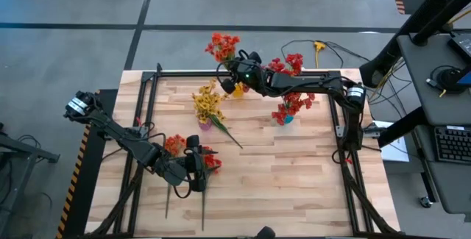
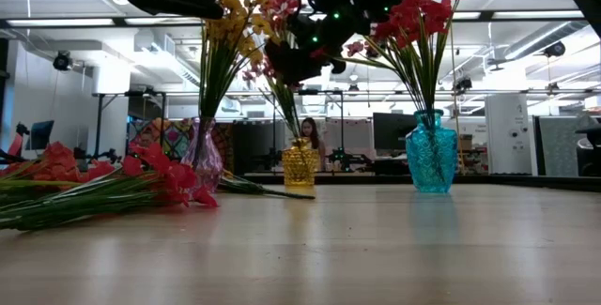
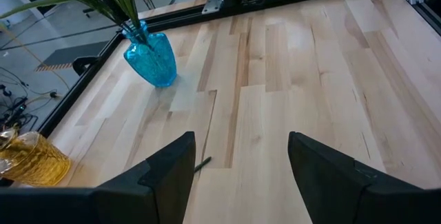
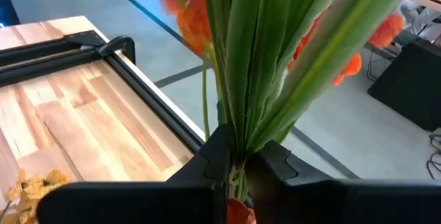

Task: Sort flowers into vase by color
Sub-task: Put the right orange flower into the yellow vase

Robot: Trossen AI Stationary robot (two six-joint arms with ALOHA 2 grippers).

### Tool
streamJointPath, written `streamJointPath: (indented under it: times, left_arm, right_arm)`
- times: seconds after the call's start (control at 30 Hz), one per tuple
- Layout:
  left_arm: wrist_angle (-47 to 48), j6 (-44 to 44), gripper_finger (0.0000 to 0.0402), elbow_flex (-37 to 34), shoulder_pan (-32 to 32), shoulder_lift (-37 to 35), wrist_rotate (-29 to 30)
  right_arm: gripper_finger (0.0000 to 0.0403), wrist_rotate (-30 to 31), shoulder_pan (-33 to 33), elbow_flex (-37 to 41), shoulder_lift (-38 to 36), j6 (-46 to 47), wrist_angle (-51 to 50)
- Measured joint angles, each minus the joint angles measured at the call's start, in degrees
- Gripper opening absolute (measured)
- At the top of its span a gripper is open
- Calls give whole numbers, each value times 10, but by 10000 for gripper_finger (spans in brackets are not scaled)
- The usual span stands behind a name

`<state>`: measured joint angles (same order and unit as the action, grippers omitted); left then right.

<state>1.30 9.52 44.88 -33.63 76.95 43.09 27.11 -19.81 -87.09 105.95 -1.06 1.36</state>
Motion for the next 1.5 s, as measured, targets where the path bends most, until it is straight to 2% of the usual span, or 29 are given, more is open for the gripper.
streamJointPath:
  times: [0.13, 0.47, 0.83, 1.13, 1.5]
  left_arm:
    - [0, 0, 214, 0, 0, 0, 0]
    - [0, 0, 214, 0, 0, 0, 0]
    - [0, 0, 214, 0, 0, 0, 0]
    - [0, 0, 214, 0, 0, 0, 0]
    - [-1, 10, 214, 0, 0, 0, 0]
  right_arm:
    - [38, 0, 0, 0, 0, 11, -6]
    - [109, 0, 0, 0, -2, 26, -16]
    - [153, 0, 7, 0, -32, 27, -81]
    - [177, 0, 30, 0, -67, 43, -145]
    - [180, 0, 68, 0, -133, 50, -202]
